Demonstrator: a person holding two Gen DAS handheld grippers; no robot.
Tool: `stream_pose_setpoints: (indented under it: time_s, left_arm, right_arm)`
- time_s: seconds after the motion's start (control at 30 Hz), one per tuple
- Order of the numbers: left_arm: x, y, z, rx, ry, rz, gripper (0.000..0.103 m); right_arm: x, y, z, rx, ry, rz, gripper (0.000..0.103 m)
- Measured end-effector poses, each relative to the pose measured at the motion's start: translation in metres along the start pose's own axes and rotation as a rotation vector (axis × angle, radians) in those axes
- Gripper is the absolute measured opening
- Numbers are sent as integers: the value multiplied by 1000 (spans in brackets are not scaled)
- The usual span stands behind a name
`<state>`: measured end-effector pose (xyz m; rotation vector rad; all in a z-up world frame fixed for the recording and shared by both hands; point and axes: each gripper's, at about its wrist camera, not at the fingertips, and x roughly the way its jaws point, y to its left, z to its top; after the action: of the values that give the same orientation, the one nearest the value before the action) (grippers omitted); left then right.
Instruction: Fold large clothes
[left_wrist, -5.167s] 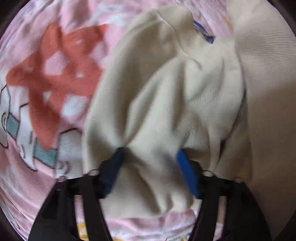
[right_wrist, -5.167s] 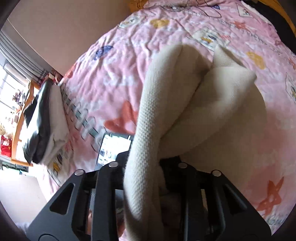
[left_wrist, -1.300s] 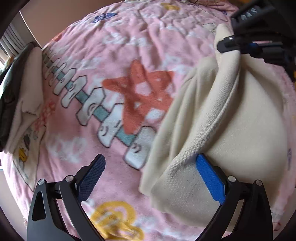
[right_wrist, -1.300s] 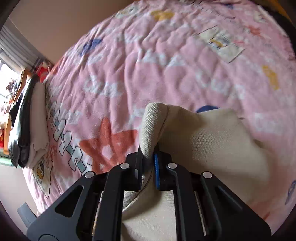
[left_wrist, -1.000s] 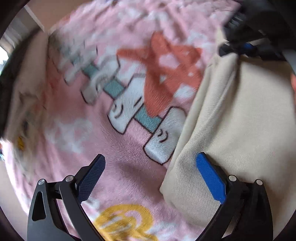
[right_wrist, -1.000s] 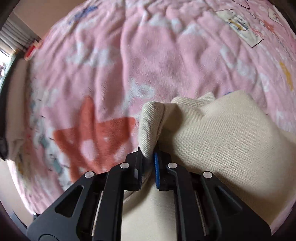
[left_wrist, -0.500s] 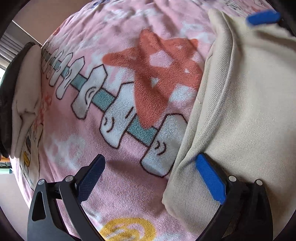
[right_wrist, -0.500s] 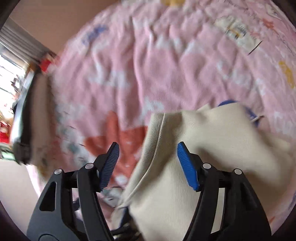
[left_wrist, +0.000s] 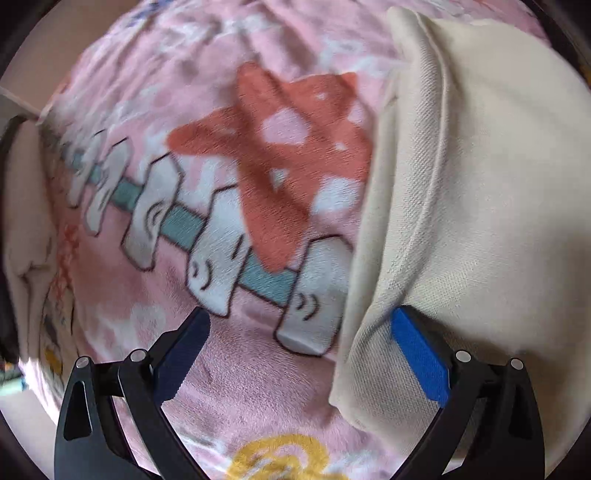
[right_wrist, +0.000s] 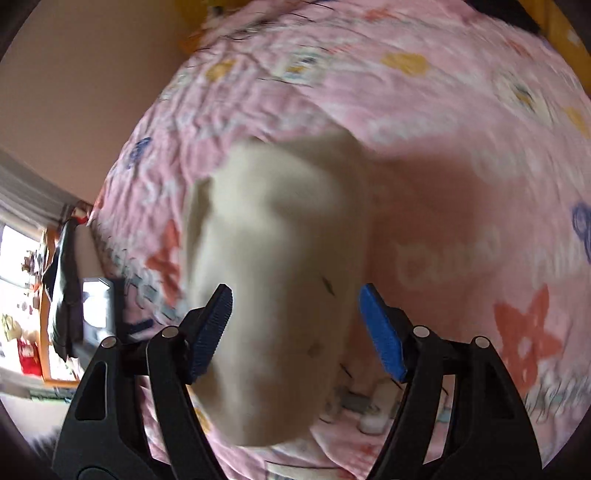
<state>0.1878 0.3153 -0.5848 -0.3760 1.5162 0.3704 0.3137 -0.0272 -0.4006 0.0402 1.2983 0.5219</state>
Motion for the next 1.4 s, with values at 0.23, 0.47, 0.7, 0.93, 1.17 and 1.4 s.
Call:
stream_pose_setpoints:
  time_s: [0.23,0.47,0.7,0.93,1.17,1.4]
  left_arm:
    - [-56,3,53,224,18,-328,95]
    - [-79,-25,85,265,66,-588,95]
    - [-35,-39,101,207,45,-535,95]
    - [3,-31,102,102,141,-686,95]
    - [25,-53,104,171,152,-592,96]
    - [-6,-57,96,300,73,-419,95]
  right_arm:
    - [21,-55,-25,121,-9,174,71]
    - [38,-80,-23,162,-11,338,74]
    - [71,-92,-8,147,25,476,89]
    - [87,-106,-10,241,14,625,94]
    - [94,-98,-2,137,-15,567,97]
    - [98,-109,-10,192,10,618,97]
